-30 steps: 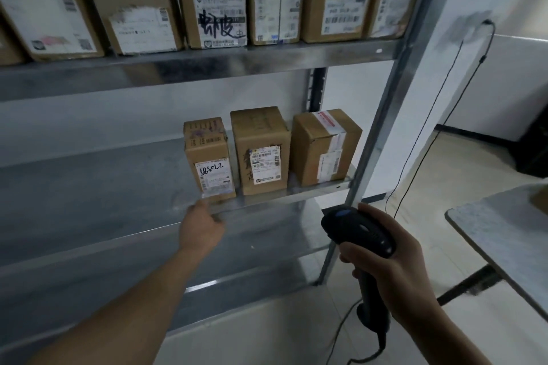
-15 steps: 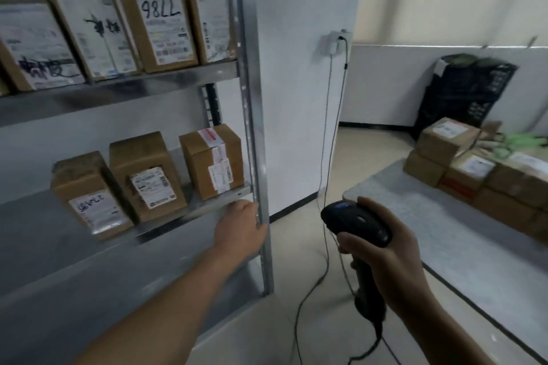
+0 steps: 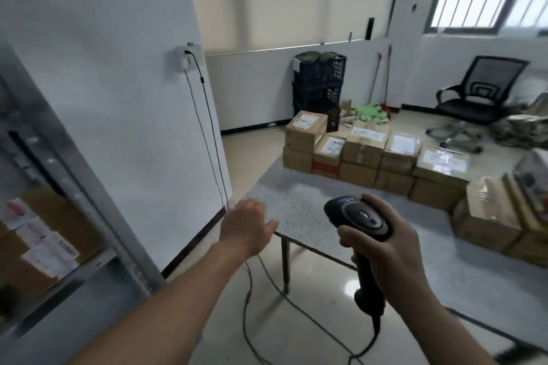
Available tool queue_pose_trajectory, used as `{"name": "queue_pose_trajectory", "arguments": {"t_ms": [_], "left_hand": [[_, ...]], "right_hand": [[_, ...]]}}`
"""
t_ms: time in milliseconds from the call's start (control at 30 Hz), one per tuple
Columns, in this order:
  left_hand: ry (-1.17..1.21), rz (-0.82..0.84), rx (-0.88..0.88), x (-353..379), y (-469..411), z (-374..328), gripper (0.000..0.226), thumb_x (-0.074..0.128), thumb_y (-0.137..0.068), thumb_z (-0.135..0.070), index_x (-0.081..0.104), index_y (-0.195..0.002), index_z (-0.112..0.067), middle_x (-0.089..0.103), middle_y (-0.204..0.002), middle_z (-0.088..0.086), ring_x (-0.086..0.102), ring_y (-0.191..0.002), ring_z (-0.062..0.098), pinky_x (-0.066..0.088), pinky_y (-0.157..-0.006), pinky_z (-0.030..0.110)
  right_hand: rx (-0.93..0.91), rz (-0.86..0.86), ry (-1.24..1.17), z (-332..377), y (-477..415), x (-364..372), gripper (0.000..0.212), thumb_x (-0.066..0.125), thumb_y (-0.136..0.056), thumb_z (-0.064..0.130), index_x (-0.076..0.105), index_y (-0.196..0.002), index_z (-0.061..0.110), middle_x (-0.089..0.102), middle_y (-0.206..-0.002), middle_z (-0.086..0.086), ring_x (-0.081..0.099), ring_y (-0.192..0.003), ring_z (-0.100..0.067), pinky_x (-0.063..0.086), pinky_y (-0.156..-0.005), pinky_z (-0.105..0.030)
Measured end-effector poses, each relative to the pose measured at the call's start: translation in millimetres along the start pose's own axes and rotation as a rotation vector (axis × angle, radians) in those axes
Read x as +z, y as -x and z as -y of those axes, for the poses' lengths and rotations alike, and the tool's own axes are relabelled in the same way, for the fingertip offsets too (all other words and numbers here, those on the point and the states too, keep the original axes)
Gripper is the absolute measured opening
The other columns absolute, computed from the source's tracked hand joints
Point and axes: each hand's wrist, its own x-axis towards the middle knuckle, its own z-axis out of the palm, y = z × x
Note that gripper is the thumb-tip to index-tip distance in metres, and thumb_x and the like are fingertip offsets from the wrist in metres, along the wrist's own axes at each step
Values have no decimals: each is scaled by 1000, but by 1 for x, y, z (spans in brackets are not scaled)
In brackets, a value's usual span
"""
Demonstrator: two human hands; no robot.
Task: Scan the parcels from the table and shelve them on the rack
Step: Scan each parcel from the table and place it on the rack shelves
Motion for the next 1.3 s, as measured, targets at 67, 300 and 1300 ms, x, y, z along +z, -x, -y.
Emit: {"name": "queue_pose_trajectory", "arguments": {"t_ms": [67, 300, 1300], "left_hand": [[17, 31, 49, 8, -27, -19, 51, 49, -97, -54, 60, -128, -14, 60, -130, 6, 53, -121, 25, 45, -97, 39], [15, 142, 159, 33, -122, -52, 58, 46, -99, -58, 55, -137, -15, 58, -137, 7, 53, -125, 25, 46, -99, 39], [2, 87, -8, 61, -427, -61, 60, 55, -90, -66, 60, -127, -19, 60, -124, 4, 58, -109, 22, 55, -85, 39]], "right_hand": [[11, -65, 24, -5, -15, -12, 68, 85, -46, 55, 62, -110, 55, 72, -114, 4, 73, -94, -29, 60, -83, -56], [61, -202, 41, -26, -83, -27, 83, 93, -57, 36, 62, -133, 31, 72, -112, 5, 74, -94, -29, 62, -75, -49], [144, -104, -38, -92, -381, -21, 87, 94, -60, 33, 58, -139, 24, 69, -117, 2, 71, -103, -26, 60, -91, -49]]}}
